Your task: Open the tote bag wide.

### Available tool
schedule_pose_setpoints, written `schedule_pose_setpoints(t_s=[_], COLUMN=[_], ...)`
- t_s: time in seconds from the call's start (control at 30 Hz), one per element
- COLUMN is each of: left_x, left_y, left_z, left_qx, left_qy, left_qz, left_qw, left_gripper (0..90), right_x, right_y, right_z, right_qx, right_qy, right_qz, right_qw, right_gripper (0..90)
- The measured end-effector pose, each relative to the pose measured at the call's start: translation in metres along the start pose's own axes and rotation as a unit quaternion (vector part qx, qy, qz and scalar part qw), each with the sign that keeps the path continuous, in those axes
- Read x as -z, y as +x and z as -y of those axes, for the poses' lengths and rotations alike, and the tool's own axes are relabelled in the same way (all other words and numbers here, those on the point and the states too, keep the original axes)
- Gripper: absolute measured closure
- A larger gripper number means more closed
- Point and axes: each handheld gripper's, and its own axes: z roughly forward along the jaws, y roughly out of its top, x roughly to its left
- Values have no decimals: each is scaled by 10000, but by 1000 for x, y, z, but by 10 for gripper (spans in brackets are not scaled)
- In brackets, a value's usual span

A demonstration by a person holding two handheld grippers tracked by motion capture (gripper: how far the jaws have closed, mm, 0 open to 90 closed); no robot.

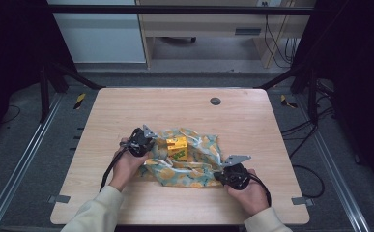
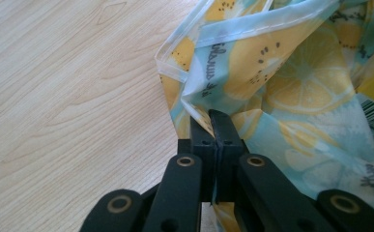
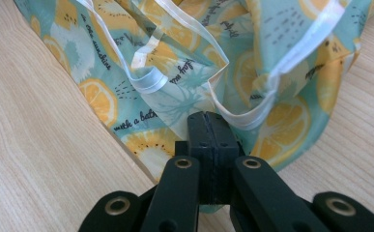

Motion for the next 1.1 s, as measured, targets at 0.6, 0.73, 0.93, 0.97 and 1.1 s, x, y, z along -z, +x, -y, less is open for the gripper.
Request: schedule_pose_setpoints(t_s=[0.6, 0.73, 0.93, 0.97, 1.1], left_x=[2, 3, 2, 1, 6], left_y=[6, 7, 8, 8, 8], left_z=[4, 6, 7, 8, 7], left_qx=[8, 13, 8, -15, -38], left_qy=[0, -6, 13, 14, -182], left_qz=[-12, -14, 54, 100, 108], left_qw=[10000, 10000, 10000, 9999, 9998], left_gripper=[894, 893, 883, 867, 740], right_x=[3, 4, 4, 5, 2], right_y=[-2, -2, -2, -2, 0], right_z=[6, 6, 7, 6, 4], right_qx=[-130, -126, -113, -146, -137], right_qy=[-10, -9, -45, -51, -256], right_qz=[-40, -25, -23, -25, 16], right_qw=[9999, 9999, 9999, 9999, 9996], right_gripper=[900, 900, 900, 900, 712])
